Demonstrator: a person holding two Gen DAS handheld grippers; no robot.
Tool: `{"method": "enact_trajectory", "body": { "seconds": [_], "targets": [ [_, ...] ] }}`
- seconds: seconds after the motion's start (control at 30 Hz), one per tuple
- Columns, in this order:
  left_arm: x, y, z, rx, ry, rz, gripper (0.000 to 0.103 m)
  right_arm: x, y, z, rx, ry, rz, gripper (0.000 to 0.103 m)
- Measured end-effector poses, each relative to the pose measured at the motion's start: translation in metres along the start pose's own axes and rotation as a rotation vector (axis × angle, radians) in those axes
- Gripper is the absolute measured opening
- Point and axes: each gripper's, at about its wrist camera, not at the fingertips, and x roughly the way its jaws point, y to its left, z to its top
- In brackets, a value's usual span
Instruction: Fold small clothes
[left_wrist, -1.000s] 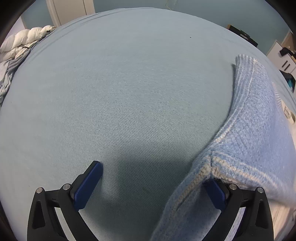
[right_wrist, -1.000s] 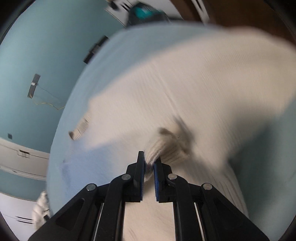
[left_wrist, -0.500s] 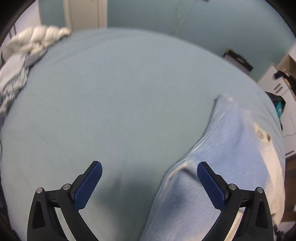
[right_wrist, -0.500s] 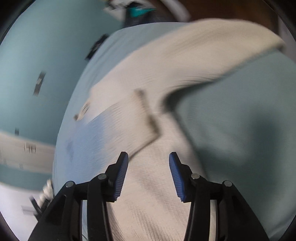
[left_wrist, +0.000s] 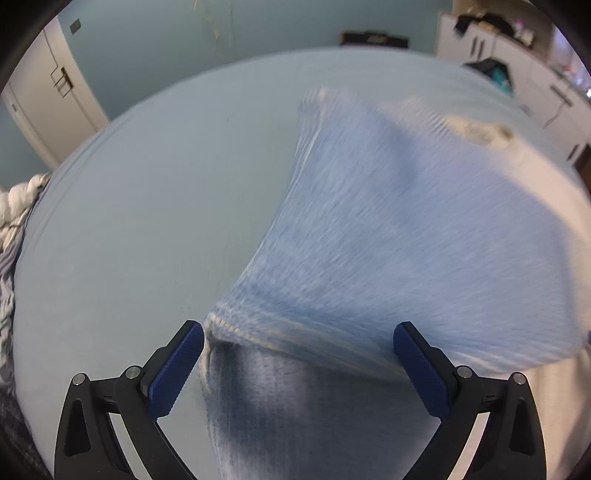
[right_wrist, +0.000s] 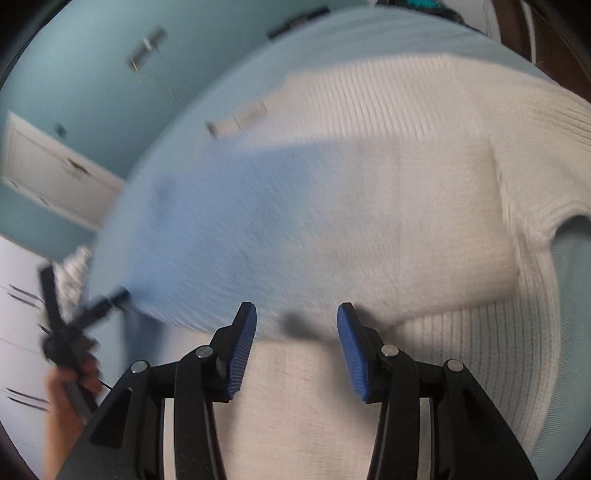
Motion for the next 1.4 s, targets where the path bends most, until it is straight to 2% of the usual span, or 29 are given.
{"method": "enact_trajectory", "body": {
  "seconds": [0.07, 0.13, 0.2, 0.27, 0.37, 0.4, 0.5, 0.53, 0.6, 0.67, 0.7, 0.73, 0.77, 0.87, 0.97, 1.13, 1.2, 1.3, 1.4],
  "targets": [
    [0.025, 0.008, -0.002, -0.042, 0.073, 0.019, 0.103, 0.006, -0.015, -0.003, 0.013, 0.047, -0.018, 0.041],
    [0.028, 0.019, 0.0, -0.11, 0.076, -0.039, 0.103, -0.008, -0.024, -0.004, 0.073, 0.042, 0.01, 0.041],
    [0.024, 0.026, 0.003, -0.127, 0.114, -0.049, 0.103, -0.027, -0.035, -0.011, 0.116, 0.023, -0.01, 0.041],
    [0.01, 0.031, 0.006, -0.119, 0.121, -0.061, 0.103, -0.053, -0.051, -0.017, 0.158, -0.014, -0.048, 0.041],
    [-0.01, 0.032, 0.009, -0.095, 0.112, -0.033, 0.103, -0.085, -0.082, -0.032, 0.252, -0.064, -0.125, 0.043],
    [-0.015, 0.031, 0.009, -0.09, 0.108, -0.028, 0.103, -0.093, -0.095, -0.037, 0.289, -0.06, -0.179, 0.044],
    [-0.032, 0.031, 0.002, -0.077, 0.131, -0.018, 0.103, -0.091, -0.118, -0.05, 0.331, 0.026, -0.286, 0.044],
    [-0.04, 0.045, -0.008, -0.075, 0.139, -0.013, 0.103, -0.085, -0.125, -0.054, 0.334, 0.08, -0.31, 0.044],
    [-0.038, 0.046, -0.009, -0.08, 0.142, 0.006, 0.103, -0.07, -0.133, -0.059, 0.337, 0.176, -0.326, 0.044],
    [-0.033, 0.04, -0.003, -0.093, 0.148, 0.026, 0.103, -0.059, -0.13, -0.058, 0.291, 0.211, -0.342, 0.045],
    [-0.033, 0.041, -0.003, -0.099, 0.15, 0.026, 0.103, -0.056, -0.123, -0.057, 0.238, 0.217, -0.371, 0.041],
    [-0.029, 0.038, 0.002, -0.109, 0.15, 0.024, 0.103, -0.054, -0.113, -0.056, 0.183, 0.212, -0.39, 0.017],
    [-0.03, 0.038, 0.003, -0.116, 0.148, 0.021, 0.103, -0.051, -0.103, -0.056, 0.141, 0.213, -0.362, 0.008],
    [-0.035, 0.038, 0.001, -0.114, 0.145, 0.014, 0.103, -0.045, -0.079, -0.059, 0.02, 0.206, -0.461, 0.006],
    [-0.039, 0.029, 0.004, -0.087, 0.137, 0.034, 0.103, -0.051, -0.081, -0.058, -0.001, 0.193, -0.545, 0.005],
    [-0.056, 0.009, -0.005, -0.037, 0.103, 0.075, 0.103, -0.075, -0.117, -0.063, 0.042, 0.187, -0.519, 0.004],
    [-0.063, -0.004, -0.007, -0.014, 0.097, 0.101, 0.103, -0.074, -0.144, -0.066, 0.087, 0.196, -0.513, 0.004],
    [-0.068, -0.01, -0.01, 0.009, 0.091, 0.127, 0.103, -0.059, -0.164, -0.066, 0.141, 0.208, -0.476, 0.004],
    [-0.075, -0.021, -0.011, 0.037, 0.081, 0.133, 0.103, -0.056, -0.172, -0.064, 0.124, 0.196, -0.444, 0.007]
  ]
}}
